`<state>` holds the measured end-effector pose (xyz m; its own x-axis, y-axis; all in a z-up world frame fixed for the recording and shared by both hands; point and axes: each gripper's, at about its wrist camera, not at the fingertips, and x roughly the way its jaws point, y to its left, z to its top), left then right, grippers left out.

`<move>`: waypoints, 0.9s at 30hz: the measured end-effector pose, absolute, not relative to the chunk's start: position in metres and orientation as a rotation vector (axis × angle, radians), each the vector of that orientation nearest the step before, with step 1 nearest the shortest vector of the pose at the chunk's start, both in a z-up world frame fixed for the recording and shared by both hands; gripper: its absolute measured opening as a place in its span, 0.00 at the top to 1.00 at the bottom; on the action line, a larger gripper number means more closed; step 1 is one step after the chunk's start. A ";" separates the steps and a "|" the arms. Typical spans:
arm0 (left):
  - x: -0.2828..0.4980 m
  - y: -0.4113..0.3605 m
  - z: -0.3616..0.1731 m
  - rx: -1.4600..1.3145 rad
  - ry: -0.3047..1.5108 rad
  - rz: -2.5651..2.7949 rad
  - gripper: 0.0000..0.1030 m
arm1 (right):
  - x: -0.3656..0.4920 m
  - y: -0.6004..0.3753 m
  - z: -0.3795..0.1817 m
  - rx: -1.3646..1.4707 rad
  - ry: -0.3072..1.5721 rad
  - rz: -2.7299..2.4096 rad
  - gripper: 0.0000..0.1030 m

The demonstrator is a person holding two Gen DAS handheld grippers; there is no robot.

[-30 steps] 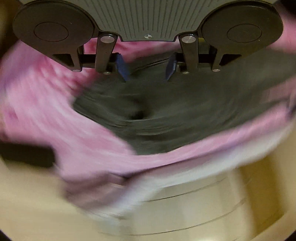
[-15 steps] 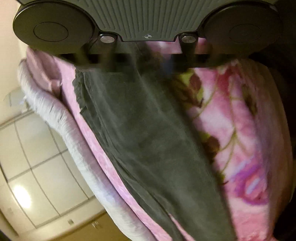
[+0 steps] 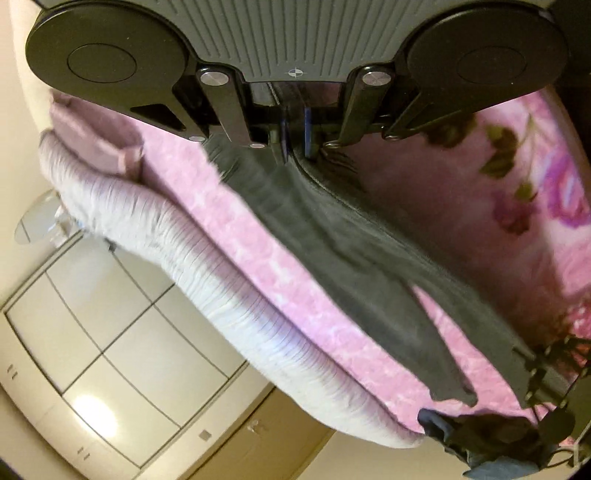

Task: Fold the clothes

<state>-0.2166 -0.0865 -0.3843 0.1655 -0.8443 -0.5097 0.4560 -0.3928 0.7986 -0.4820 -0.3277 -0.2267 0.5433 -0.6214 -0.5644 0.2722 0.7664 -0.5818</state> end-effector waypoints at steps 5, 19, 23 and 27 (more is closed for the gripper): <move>-0.197 -0.099 -0.329 1.235 -0.411 -1.482 0.96 | -0.474 -0.339 -0.209 -0.500 0.823 -0.580 0.94; -0.234 -0.023 -0.418 1.512 -0.325 -1.659 0.96 | -0.525 -0.270 -0.338 -0.332 0.942 -0.538 0.93; -0.230 -0.017 -0.425 1.499 -0.274 -1.657 0.85 | -0.527 -0.268 -0.342 -0.314 0.925 -0.554 0.85; -0.211 -0.008 -0.412 1.415 -0.198 -1.630 0.72 | -0.528 -0.267 -0.339 -0.319 0.948 -0.567 0.68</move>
